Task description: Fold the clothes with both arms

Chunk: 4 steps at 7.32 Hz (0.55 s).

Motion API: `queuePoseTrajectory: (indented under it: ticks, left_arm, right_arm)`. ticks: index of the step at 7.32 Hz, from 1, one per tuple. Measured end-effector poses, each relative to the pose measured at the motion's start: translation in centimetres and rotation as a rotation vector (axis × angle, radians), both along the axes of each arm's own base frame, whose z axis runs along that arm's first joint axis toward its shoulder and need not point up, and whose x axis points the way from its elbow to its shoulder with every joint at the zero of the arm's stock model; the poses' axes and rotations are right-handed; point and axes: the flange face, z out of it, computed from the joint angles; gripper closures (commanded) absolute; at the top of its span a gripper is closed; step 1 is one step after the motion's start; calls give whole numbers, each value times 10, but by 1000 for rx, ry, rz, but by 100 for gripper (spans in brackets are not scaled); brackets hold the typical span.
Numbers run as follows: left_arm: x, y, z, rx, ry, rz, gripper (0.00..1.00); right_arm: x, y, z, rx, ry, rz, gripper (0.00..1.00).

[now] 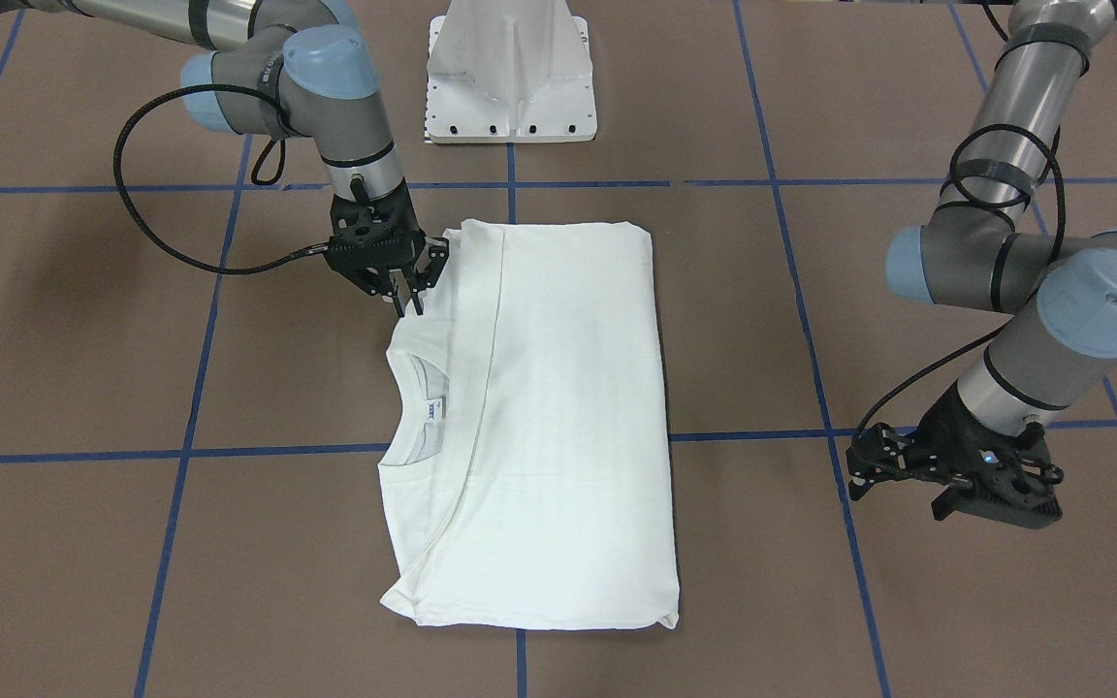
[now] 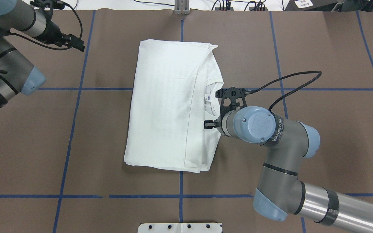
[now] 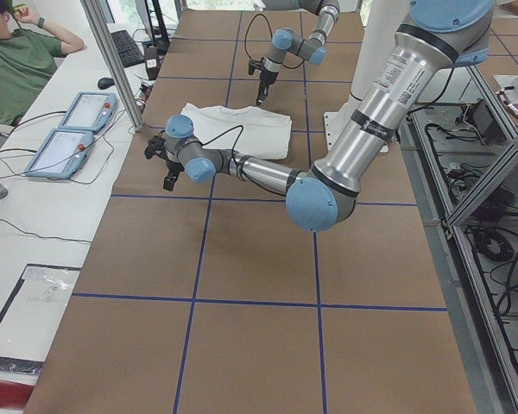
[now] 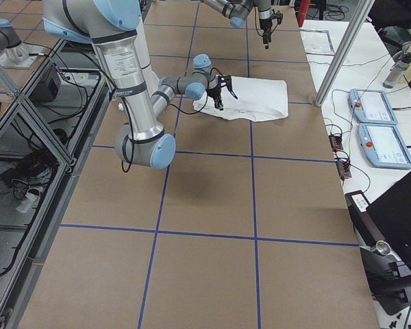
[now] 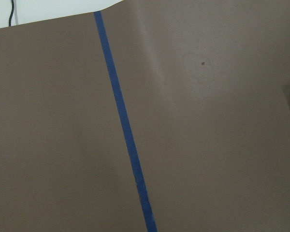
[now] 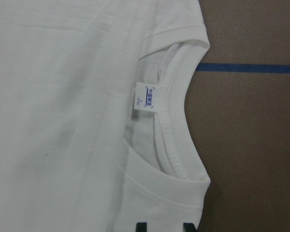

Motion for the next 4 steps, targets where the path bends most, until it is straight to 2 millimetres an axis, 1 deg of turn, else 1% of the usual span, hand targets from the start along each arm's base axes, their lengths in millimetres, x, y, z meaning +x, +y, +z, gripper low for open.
queuePoseTrajectory:
  ticks: [1,2,4]
  left_arm:
    - [0,0,0,-1,1,1,0]
    - [0,1,0,-1,2,1,0]
    - [0,1,-1,-1,4,1,0]
  right_arm:
    - [-8,-15,-18,-27,44,10,0]
    - [-18,-38,-41,-56,87,25,0]
    - [-52,-100,-77,-99,155,63,0]
